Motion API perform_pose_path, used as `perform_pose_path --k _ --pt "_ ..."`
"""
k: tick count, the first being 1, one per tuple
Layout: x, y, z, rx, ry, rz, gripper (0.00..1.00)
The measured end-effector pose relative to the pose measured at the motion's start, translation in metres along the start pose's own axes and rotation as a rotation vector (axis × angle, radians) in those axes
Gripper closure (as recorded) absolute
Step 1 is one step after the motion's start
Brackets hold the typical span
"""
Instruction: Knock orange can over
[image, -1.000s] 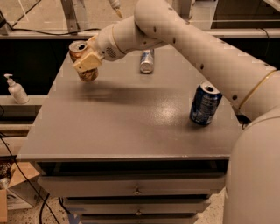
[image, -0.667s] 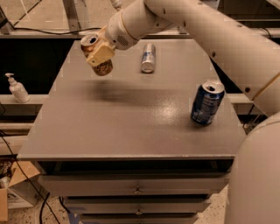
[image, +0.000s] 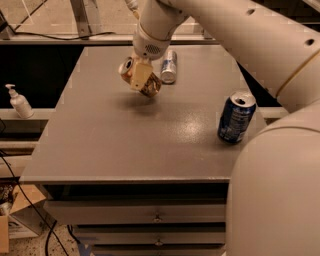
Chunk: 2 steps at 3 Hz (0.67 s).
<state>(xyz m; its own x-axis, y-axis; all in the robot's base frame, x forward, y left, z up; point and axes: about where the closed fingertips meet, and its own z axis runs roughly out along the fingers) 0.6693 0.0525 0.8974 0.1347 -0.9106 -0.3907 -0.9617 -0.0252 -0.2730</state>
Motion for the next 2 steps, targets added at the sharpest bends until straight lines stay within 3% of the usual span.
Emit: perform_pose_path --k 1,2 --pt "0.019 0.015 0.010 -0.063 0.135 -0.042 0.60" --pt "0.020 0.029 0.012 -0.103 0.171 -0.077 0.36"
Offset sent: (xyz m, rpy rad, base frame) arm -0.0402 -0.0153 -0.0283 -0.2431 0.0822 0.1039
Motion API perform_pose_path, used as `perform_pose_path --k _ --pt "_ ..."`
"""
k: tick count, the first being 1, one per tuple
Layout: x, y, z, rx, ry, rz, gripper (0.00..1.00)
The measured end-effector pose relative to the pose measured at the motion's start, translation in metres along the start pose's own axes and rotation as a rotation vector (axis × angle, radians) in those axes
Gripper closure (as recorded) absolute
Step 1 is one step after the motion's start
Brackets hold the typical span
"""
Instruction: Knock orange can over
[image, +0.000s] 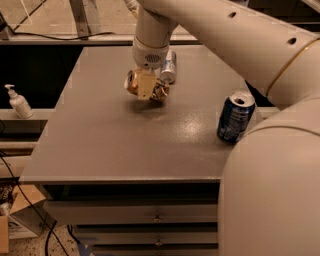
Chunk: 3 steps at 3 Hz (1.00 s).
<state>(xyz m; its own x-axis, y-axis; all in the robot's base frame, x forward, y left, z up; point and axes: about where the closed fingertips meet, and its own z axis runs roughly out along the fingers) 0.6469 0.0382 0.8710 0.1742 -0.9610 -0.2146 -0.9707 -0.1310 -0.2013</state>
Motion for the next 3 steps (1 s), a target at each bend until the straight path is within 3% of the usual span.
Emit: perform_pose_path --k 1,2,3 --pt "-0.0111 0.0142 -0.0010 -0.025 -0.035 -0.018 0.12" --pt "-0.0116 0.0139 0.0009 -0.026 -0.034 -0.018 0.00" --pt "-0.0116 0.0139 0.0009 -0.027 -0.034 -0.018 0.00"
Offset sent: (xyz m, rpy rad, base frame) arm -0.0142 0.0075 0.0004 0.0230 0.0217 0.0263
